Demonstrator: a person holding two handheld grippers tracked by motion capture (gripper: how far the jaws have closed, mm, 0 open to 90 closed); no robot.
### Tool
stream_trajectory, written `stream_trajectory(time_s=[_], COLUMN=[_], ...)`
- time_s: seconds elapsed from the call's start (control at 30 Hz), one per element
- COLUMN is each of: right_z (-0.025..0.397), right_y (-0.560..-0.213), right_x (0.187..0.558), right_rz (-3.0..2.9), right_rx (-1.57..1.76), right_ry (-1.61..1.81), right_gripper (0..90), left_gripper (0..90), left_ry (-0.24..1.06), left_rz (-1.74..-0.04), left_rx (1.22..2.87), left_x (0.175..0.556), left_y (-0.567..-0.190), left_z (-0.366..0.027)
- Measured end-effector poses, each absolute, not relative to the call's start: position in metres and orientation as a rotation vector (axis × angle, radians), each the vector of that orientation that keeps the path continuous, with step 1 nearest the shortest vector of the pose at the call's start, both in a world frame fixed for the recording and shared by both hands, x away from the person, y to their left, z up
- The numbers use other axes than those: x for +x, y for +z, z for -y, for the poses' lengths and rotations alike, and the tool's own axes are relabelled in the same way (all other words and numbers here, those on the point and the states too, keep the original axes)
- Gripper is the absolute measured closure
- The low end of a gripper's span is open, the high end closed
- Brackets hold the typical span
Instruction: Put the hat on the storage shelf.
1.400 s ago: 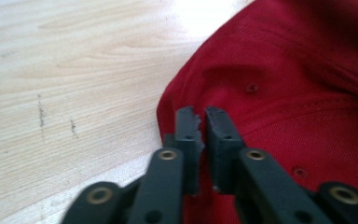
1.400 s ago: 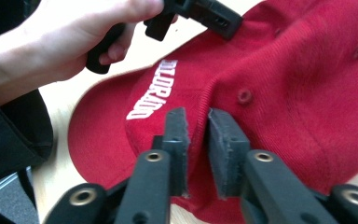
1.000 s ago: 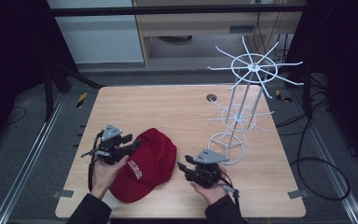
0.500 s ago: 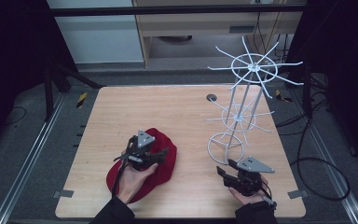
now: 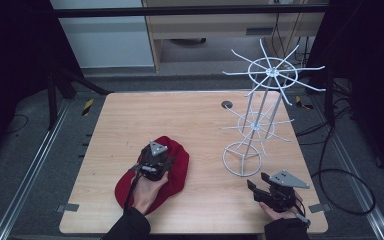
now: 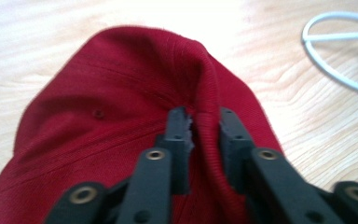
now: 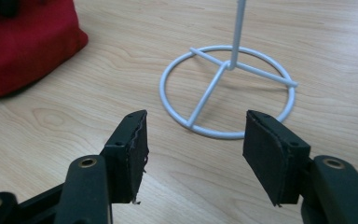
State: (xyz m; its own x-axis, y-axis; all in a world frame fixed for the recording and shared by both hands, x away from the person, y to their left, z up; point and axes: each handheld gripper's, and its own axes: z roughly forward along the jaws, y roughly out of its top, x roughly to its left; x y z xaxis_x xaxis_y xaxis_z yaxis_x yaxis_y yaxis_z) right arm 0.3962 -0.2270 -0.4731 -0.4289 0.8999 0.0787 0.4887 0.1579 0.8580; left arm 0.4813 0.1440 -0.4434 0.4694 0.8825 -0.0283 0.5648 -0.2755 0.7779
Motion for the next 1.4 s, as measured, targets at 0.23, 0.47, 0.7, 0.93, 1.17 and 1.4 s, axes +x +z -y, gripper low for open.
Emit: stream_trajectory(time_s=[0.23,0.47,0.7,0.93,1.17,1.4], right_z=[0.236,0.243,0.246,0.247,0.248,0.248], right_y=[-0.478,-0.480,-0.480,-0.480,-0.481,-0.481], right_x=[0.399,0.401,0.402,0.403,0.403,0.403], right_rz=[-1.972,-1.954,-1.944,-1.942,-1.932,-1.933], right_rx=[1.342,1.364,1.365,1.370,1.373,1.371], right_ry=[1.168,1.170,1.169,1.174,1.170,1.168], right_gripper=[41.0,40.8,40.8,40.7,40.6,40.6], left_gripper=[82.0,85.3,85.6,85.8,86.0,86.1], left_ry=[0.516,0.495,0.449,0.423,0.432,0.450], left_rz=[-1.136,-1.049,-0.977,-0.885,-0.805,-0.730], left_rx=[1.810,1.638,1.526,1.487,1.442,1.373], left_x=[0.468,0.455,0.450,0.447,0.441,0.434], left_y=[-0.409,-0.368,-0.335,-0.308,-0.281,-0.247], left_z=[-0.168,-0.190,-0.202,-0.189,-0.176,-0.172])
